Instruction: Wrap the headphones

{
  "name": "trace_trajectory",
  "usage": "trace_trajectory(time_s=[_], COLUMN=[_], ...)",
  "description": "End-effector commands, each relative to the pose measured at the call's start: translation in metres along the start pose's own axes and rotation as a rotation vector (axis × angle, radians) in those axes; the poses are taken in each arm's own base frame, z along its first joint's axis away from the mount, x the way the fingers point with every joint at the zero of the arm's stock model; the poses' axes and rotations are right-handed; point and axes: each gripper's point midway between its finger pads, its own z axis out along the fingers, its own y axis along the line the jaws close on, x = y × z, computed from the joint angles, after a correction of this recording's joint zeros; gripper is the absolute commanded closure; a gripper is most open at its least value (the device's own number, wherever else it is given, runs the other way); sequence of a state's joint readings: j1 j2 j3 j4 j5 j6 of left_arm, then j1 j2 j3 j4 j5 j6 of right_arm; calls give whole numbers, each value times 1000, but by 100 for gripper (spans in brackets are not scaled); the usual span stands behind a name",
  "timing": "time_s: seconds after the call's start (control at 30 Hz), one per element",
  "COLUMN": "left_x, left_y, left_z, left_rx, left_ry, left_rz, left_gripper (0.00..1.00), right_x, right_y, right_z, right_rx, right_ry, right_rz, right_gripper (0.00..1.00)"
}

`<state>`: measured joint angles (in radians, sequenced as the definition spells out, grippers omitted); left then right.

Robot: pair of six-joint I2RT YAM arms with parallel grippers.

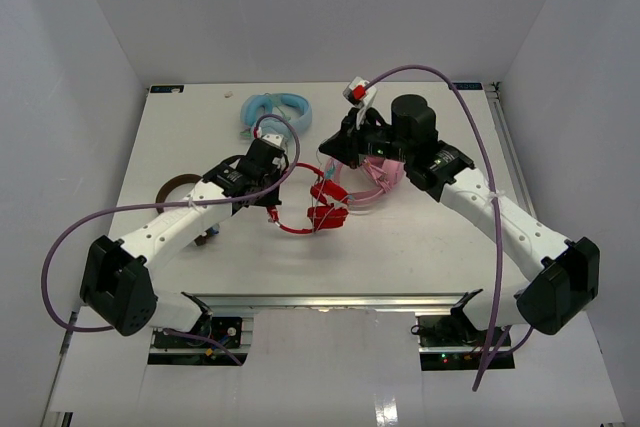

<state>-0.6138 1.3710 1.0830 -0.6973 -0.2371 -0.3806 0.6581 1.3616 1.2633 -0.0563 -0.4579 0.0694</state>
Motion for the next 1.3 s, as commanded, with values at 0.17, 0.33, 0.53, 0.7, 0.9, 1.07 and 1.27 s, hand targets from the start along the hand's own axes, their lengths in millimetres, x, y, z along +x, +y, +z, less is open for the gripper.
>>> trace_trajectory(time_s=[0.17, 0.33, 0.53, 0.7, 0.9, 1.07, 1.27], left_x=[-40, -48, -62, -74, -80, -85, -88], left_y=[21, 33, 43, 46, 48, 45, 30], left_z=[-7, -9, -21, -33, -45, -61, -77], left_rx=[-144, -170, -168, -150, -135, -96, 12], left_ry=[-124, -144, -189, -220, -236, -257, -265], left_rz=[-206, -282, -372, -433, -506, -539, -581], left_gripper=[100, 100, 100, 100, 100, 100, 100], right_x=[-14, -2, 23, 56, 86, 114, 124], right_y=[60, 86, 110, 121, 113, 91, 87], right_z=[-8, -12, -16, -19, -18, -17, -10], right_rx=[-86, -124, -137, -135, -53, 55, 66], right_ry=[-3, 2, -1, -13, -9, -2, -14], right_rz=[45, 69, 91, 120, 122, 114, 99], right_gripper=[92, 92, 92, 92, 92, 92, 92])
